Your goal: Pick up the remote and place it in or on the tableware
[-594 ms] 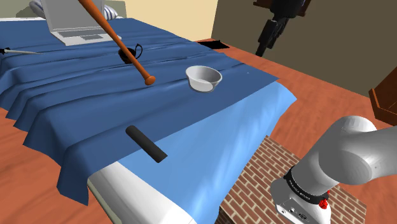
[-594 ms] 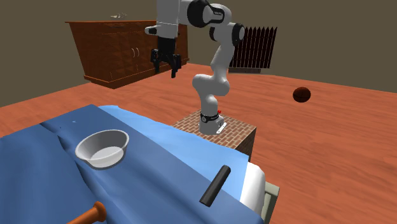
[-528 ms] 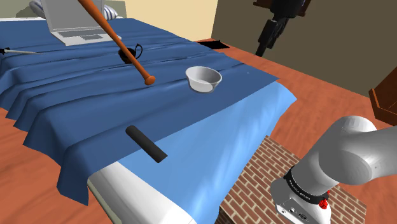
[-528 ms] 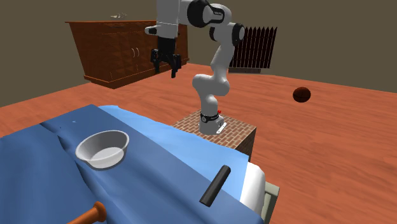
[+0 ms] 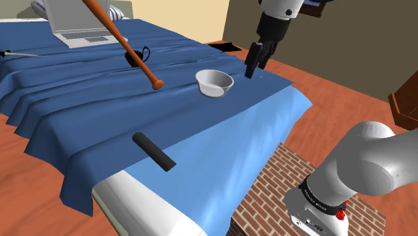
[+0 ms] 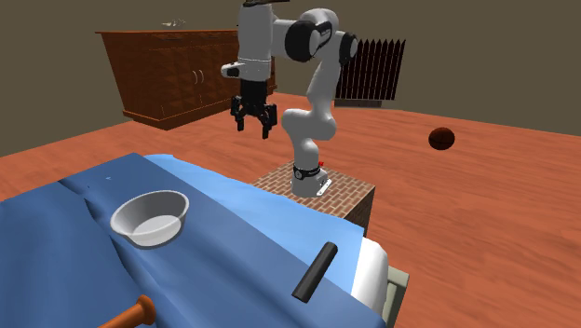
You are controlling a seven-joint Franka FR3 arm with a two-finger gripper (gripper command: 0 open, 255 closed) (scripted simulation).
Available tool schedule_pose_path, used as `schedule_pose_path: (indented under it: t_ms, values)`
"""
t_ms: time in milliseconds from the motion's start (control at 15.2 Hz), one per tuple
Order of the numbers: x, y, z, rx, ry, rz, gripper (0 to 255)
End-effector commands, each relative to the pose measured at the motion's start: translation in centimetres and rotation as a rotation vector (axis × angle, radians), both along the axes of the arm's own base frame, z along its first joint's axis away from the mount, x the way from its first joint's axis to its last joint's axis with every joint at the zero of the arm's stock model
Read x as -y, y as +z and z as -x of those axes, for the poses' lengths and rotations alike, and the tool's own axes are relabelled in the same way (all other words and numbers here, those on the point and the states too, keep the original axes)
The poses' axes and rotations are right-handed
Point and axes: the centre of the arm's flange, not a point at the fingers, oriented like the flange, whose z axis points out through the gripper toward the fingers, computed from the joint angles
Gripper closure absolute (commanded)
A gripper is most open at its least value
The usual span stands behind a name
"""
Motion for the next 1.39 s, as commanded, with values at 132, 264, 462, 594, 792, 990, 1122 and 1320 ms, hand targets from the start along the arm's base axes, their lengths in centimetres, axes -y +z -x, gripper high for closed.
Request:
schedule_pose_path:
  t_ms: [132, 264, 462, 594, 792, 990, 1122, 1320]
  values:
    - [-4.0, -3.1, -1.0, -0.012, -0.014, -0.020, 0]
    - [-5.9, -4.7, -1.6, -0.019, -0.020, -0.029, 0]
    - [-8.8, -7.0, -2.6, -0.029, -0.030, -0.044, 0]
    - [-10.8, -8.5, -3.2, -0.035, -0.036, -0.053, 0]
    - [-13.7, -10.7, -4.2, -0.045, -0.045, -0.067, 0]
    - [-16.7, -12.9, -5.2, -0.055, -0.055, -0.082, 0]
    - [-18.7, -14.4, -5.8, -0.062, -0.061, -0.091, 0]
    - [-21.7, -16.6, -6.8, -0.072, -0.071, -0.106, 0]
